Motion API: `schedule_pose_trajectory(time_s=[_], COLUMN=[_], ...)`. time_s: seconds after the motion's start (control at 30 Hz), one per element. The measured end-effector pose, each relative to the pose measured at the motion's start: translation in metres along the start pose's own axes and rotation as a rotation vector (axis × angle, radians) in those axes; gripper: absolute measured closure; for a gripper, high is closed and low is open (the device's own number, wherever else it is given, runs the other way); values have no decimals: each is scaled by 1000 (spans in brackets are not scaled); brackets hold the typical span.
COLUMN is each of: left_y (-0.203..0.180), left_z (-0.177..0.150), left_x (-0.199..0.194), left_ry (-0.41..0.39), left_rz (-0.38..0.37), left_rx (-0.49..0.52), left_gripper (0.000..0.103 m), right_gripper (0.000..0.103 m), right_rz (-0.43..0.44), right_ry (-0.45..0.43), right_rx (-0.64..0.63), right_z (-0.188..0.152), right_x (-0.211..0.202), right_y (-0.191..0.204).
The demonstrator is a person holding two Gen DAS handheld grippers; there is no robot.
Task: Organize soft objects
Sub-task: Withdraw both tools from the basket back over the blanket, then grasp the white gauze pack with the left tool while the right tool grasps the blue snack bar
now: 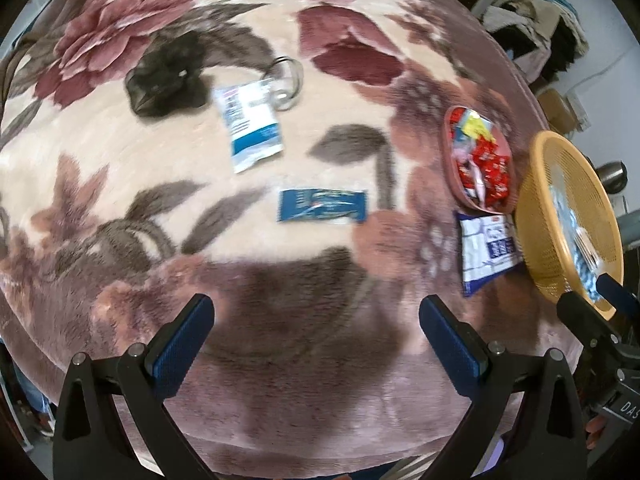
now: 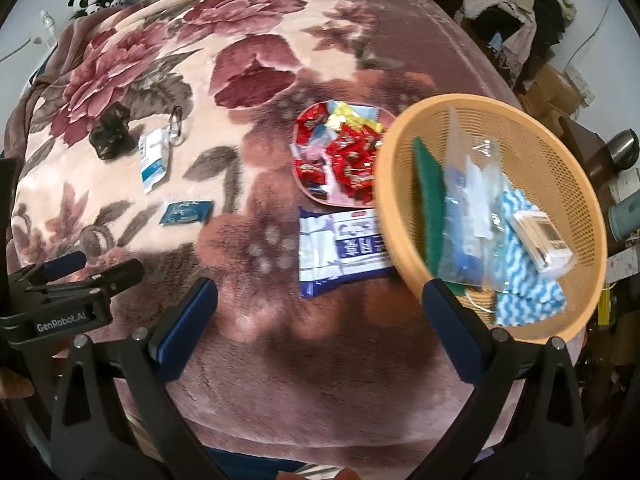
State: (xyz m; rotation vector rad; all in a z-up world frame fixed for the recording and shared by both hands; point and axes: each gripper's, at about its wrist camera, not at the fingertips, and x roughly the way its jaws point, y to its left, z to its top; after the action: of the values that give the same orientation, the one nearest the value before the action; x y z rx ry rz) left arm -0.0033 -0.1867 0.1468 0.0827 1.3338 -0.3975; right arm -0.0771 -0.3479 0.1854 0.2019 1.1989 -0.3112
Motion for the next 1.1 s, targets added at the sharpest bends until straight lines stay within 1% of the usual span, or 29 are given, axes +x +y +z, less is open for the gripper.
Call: schedule_pose_trajectory(time_s=[0.27,0.53,0.77,1.1], left_y=[47,86,103,119], left_z=[6,12,16,21], left_x=[9,20,36,54], left_ry=[14,24,50,79], left_rz=[6,31,34,30], left_rx=[-75,-129,-149,-173], left_gripper=[0,0,0,0], right_gripper=[0,0,0,0], right_rz=[37,69,85,89], right_ry=[28,55,92,131], right_rx=[-50,-103,-123,-117], right_z=[9,19,23,23], right_x=[18,38,59,79], right_y=[37,71,88,90])
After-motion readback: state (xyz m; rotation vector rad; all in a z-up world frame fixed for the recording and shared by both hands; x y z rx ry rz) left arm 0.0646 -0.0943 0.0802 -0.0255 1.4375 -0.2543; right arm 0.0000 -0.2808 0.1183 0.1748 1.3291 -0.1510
